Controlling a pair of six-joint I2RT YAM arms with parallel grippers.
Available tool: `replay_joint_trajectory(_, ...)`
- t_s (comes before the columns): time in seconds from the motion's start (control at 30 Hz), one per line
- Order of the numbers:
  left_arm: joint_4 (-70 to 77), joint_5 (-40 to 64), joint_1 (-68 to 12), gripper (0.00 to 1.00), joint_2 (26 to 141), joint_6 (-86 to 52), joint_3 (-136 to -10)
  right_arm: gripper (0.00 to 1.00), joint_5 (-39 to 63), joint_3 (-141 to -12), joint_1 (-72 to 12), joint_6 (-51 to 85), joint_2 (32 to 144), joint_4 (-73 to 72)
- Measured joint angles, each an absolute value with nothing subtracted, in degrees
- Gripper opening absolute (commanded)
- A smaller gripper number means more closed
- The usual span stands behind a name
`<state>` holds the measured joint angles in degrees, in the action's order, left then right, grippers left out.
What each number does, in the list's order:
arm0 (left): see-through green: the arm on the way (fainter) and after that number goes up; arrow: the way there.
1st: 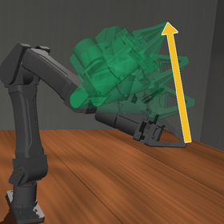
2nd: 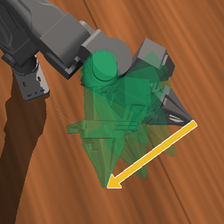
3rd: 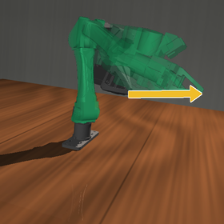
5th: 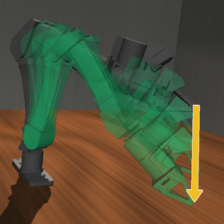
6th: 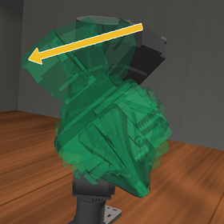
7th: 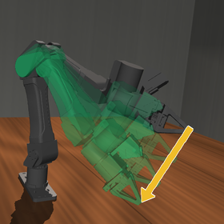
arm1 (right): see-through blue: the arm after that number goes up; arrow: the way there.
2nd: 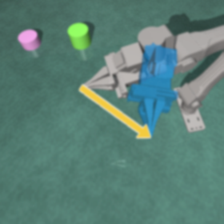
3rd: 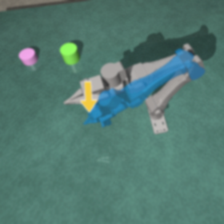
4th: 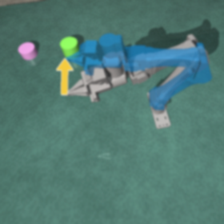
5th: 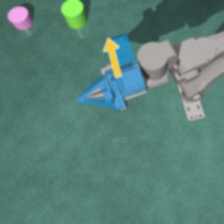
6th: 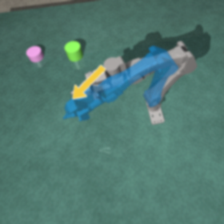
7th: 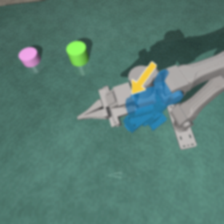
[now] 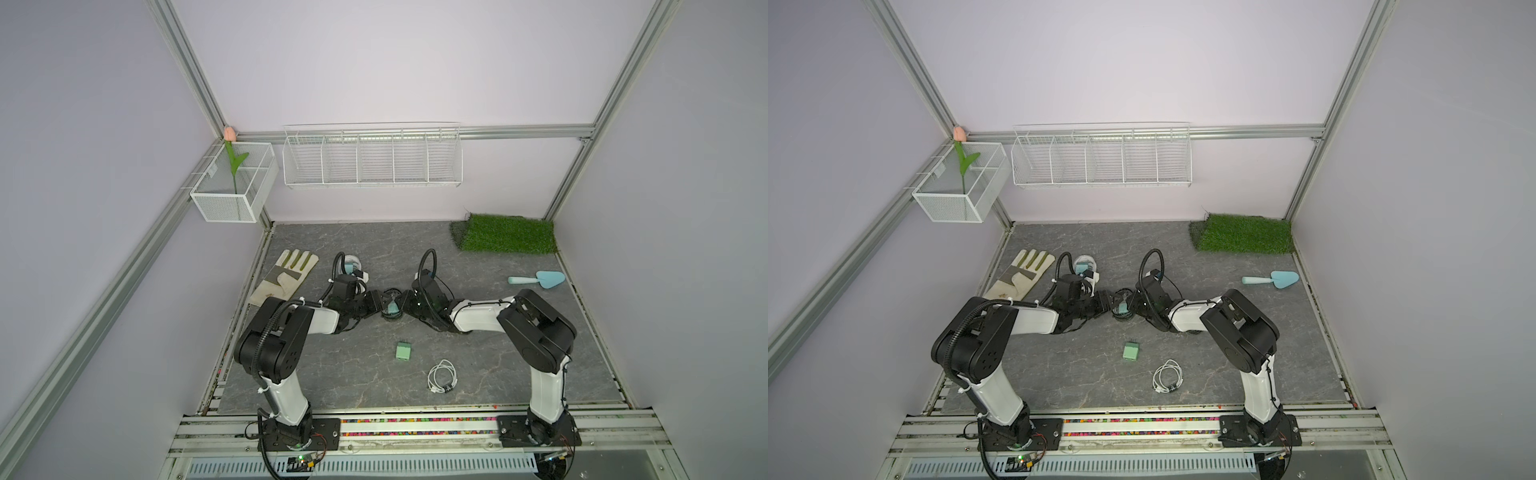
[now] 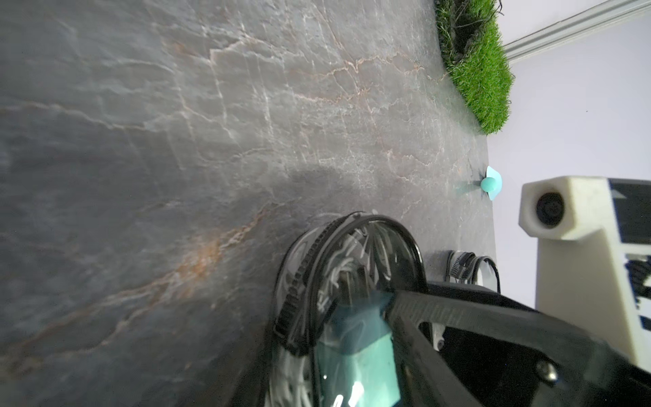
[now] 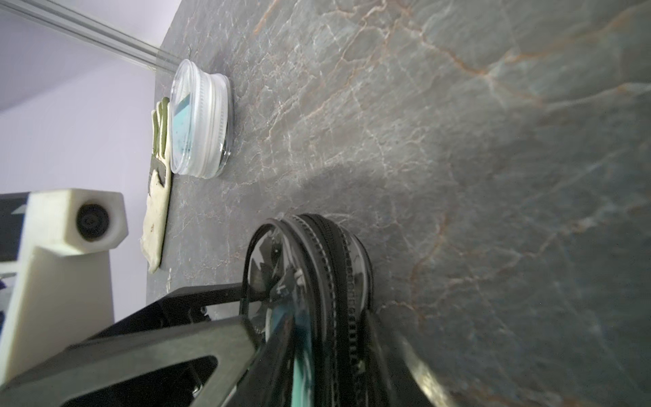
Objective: Pack away charging kits
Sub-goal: Close the storage bag at the center of the board.
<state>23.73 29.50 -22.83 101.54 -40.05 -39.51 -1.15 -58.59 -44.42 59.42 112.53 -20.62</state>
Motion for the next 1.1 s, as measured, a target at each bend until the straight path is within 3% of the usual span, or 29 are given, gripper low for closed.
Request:
replay_joint_trajectory(0.1, 23.7, 29.5, -22.8, 0.61, 101.5, -40.1, -39.5, 0.16, -1.1, -58.2, -44.2, 59.9, 112.6, -22.3)
replay_joint_trajectory(0.2, 24.0, 29.8, -22.9, 0.81, 100.9, -39.9, -39.5, 0.09, -1.2, -57.6, -44.1, 60.3, 112.6, -24.0)
replay_joint_trajectory(0.27, 24.2, 30.0, -22.9, 0.84, 100.4, -40.3, -39.5, 0.06, -1.1, -57.2, -44.0, 60.5, 112.6, -25.2)
replay_joint_trajectory(0.7, 24.6, 30.1, -22.9, 0.82, 100.2, -40.2, -39.0, 0.07, 5.1, -47.9, -39.6, 62.0, 116.2, -44.5)
replay_joint_trajectory(1.1, 21.9, 31.0, -23.4, 0.78, 100.3, -39.6, -41.5, 0.07, 5.2, -49.9, -40.2, 58.6, 115.0, -39.6)
